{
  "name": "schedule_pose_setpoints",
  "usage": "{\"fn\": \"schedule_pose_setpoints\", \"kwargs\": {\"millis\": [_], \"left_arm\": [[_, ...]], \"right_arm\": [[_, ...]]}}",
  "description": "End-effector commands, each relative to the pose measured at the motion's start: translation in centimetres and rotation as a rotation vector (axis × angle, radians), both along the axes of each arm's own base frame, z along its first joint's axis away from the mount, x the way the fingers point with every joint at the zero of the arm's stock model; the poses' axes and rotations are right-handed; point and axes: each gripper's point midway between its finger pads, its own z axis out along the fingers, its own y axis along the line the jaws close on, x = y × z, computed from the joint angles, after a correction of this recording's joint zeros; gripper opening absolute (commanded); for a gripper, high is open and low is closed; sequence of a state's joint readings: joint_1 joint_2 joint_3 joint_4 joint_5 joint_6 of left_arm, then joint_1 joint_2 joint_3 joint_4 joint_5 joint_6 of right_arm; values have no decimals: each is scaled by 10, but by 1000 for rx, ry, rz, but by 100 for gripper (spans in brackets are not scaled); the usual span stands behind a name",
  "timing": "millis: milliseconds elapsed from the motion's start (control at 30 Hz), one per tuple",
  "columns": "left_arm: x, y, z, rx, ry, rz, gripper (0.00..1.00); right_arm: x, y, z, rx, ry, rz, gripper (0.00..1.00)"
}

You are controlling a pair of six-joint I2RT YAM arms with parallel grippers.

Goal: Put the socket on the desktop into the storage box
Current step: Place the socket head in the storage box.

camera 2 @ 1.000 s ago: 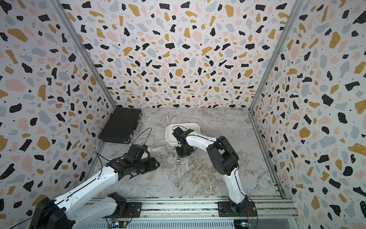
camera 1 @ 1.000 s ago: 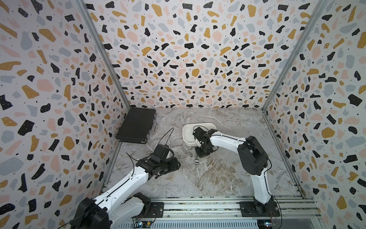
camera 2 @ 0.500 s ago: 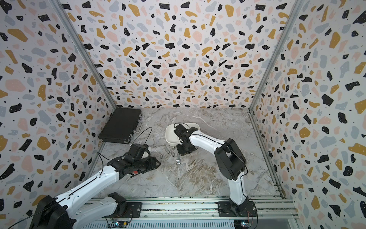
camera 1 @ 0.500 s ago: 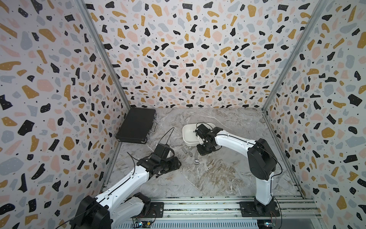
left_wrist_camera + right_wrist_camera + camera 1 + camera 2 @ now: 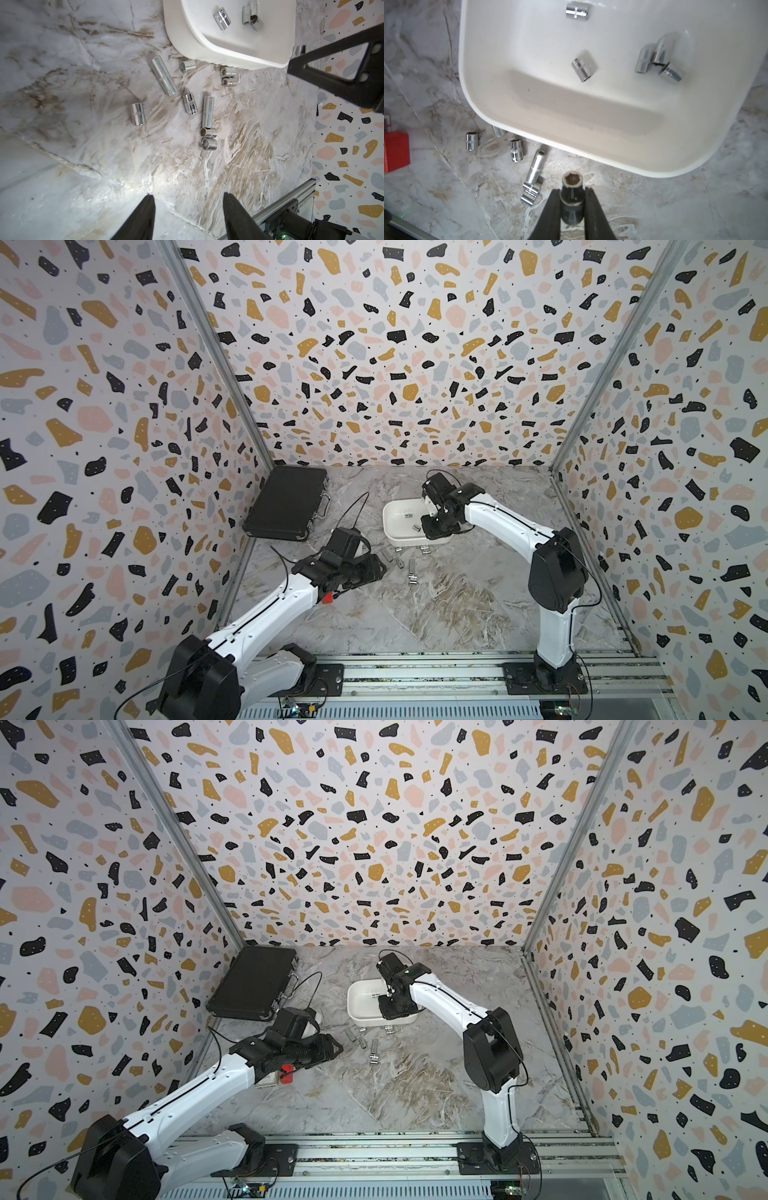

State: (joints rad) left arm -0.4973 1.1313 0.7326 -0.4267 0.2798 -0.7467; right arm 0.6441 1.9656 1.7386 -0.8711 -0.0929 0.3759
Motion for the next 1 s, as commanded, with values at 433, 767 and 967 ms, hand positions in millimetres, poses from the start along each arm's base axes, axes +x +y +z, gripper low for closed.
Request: {"fn": "schedule_pose_setpoints", "kwargs": {"millis": [433,767,967], "left_arm": [[21,-7,14,-8,-47,0,56],[21,-5,8,0,-33,3,56],[19,-4,3,2,-23,5,56]], "right_arm": [[73,-17,-7,2,28,-140,17],[97,-23,-36,-26,55,-176,18],[101,-28,-50,-41,73,-187,20]]}}
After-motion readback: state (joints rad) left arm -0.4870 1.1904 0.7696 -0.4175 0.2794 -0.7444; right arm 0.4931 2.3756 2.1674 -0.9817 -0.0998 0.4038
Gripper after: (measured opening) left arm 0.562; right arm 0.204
